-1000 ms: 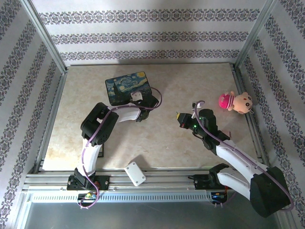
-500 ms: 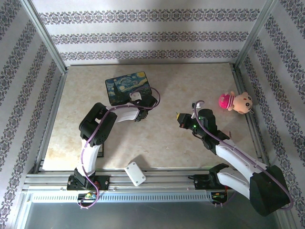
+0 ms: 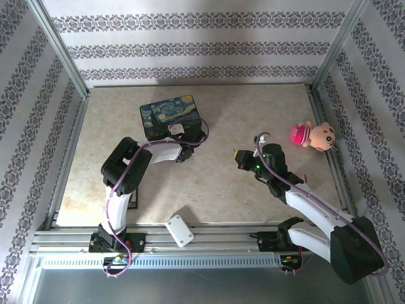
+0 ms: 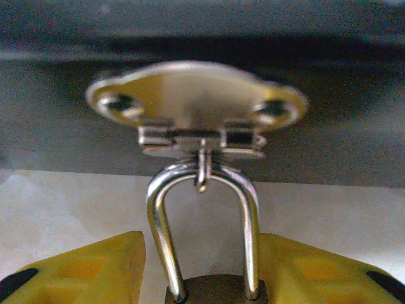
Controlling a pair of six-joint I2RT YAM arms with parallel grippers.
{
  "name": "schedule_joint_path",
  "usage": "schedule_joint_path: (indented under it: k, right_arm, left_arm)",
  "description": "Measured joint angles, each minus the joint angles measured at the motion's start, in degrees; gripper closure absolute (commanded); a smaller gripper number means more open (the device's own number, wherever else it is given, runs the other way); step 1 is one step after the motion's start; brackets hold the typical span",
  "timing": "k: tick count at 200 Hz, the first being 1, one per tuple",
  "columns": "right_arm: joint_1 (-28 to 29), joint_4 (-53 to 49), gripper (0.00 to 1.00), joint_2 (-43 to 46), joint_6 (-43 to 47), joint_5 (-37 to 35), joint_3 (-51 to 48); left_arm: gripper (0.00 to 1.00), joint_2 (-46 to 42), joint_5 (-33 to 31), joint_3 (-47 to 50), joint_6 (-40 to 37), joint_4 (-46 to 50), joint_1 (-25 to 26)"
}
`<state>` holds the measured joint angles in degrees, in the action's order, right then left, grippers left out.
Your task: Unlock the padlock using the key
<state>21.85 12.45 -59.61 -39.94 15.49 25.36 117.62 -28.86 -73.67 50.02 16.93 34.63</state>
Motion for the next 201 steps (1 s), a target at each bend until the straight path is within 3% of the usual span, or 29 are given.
schedule_joint_path:
  k: [30, 56, 75, 128, 201]
  right_arm:
    - [0.0, 0.22, 1.0, -1.07, 0.0, 0.44, 0.42]
    - [0.0, 0.2, 1.0, -1.38, 0.0, 0.44, 0.76]
    - [0.0, 0.35, 1.0, -1.38, 0.0, 0.44, 0.83]
    - [0.0, 0.61, 1.0, -1.62, 0.02, 0.44, 0.83]
    - [0.02, 0.59, 1.0, -4.13, 0.02, 0.59, 0.83]
  left_arm:
    - [0.64, 0.0, 1.18, 0.0, -0.04, -0.83, -0.15]
    - [0.65, 0.0, 1.73, -0.02, 0.0, -1.14, -0.2]
    - [0.71, 0.0, 1.81, -0.07, 0.2, -1.11, -0.22]
    - [0.72, -0.26, 2.62, -0.04, 0.44, -1.14, -0.26]
    - [0.72, -4.15, 15.08, 3.21, 0.46, -5.14, -1.27]
